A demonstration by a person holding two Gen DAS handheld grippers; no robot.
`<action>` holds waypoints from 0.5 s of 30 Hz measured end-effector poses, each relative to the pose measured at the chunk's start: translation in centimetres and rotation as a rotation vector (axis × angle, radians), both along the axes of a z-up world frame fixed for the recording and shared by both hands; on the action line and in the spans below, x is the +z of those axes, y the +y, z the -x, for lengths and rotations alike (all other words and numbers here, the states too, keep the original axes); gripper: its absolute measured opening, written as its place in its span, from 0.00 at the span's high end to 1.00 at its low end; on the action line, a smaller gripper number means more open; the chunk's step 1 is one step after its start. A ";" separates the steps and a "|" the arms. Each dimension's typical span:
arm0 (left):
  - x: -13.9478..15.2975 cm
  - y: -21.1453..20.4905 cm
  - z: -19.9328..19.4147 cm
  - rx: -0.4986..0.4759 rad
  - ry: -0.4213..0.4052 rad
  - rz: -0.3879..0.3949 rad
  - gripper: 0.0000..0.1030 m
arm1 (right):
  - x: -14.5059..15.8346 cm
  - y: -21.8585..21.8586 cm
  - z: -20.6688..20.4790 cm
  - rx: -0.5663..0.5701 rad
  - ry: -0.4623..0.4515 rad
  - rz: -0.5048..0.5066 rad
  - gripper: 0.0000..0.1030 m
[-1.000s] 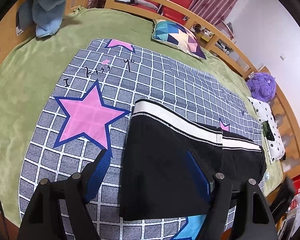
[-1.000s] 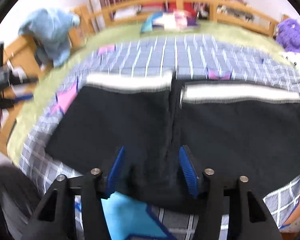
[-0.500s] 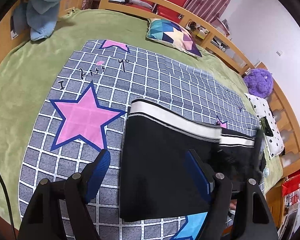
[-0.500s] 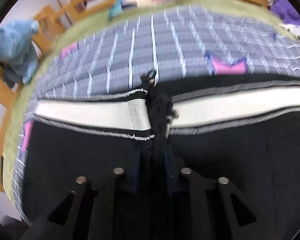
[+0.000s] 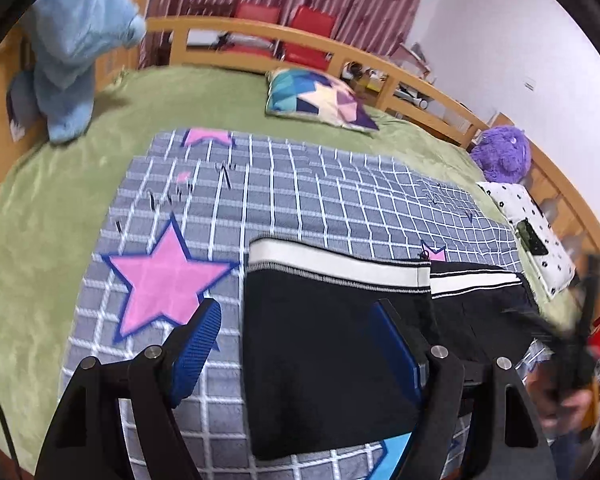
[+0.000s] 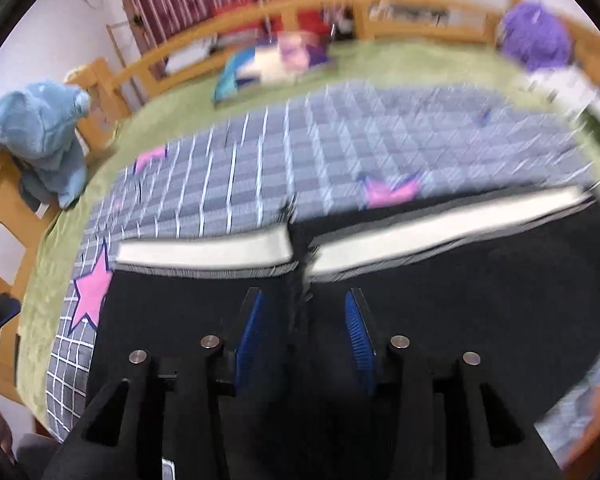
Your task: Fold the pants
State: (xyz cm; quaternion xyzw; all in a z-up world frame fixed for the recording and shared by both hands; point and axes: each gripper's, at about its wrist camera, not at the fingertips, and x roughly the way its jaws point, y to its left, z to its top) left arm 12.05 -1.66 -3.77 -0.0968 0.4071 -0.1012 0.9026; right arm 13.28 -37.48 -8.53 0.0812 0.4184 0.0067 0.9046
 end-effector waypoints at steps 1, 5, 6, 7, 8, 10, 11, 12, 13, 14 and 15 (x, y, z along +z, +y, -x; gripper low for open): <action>0.7 0.1 0.0 -0.006 -0.012 -0.015 0.28 | 1.8 -0.3 1.1 -0.007 -0.034 0.034 0.45; 4.2 1.5 0.6 -0.018 -0.094 -0.055 0.28 | 8.4 -3.0 5.8 -0.022 -0.185 0.166 0.36; 4.7 1.8 0.6 -0.020 -0.103 -0.051 0.28 | 9.8 -4.3 6.9 -0.043 -0.209 0.217 0.35; 5.2 2.2 0.6 -0.019 -0.110 -0.043 0.28 | 10.5 -5.4 7.8 -0.058 -0.217 0.234 0.34; 5.3 2.4 0.6 -0.023 -0.111 -0.041 0.28 | 11.2 -6.9 8.5 -0.078 -0.224 0.244 0.32; 4.9 2.6 0.7 -0.028 -0.113 -0.060 0.28 | 11.7 -10.8 9.5 -0.115 -0.202 0.204 0.24; 4.3 2.6 0.8 -0.033 -0.111 -0.074 0.27 | 11.5 -12.3 9.8 -0.134 -0.184 0.177 0.23; 3.5 2.6 0.9 -0.038 -0.104 -0.080 0.27 | 10.6 -14.7 10.1 -0.167 -0.154 0.124 0.23; 2.9 2.6 0.9 -0.042 -0.096 -0.078 0.27 | 9.9 -16.0 10.3 -0.184 -0.138 0.093 0.23; 1.4 2.6 0.9 -0.047 -0.071 -0.065 0.27 | 8.4 -18.1 10.8 -0.210 -0.118 0.049 0.23; 0.2 2.5 0.7 -0.048 -0.045 -0.054 0.27 | 7.2 -19.3 11.0 -0.227 -0.106 0.027 0.23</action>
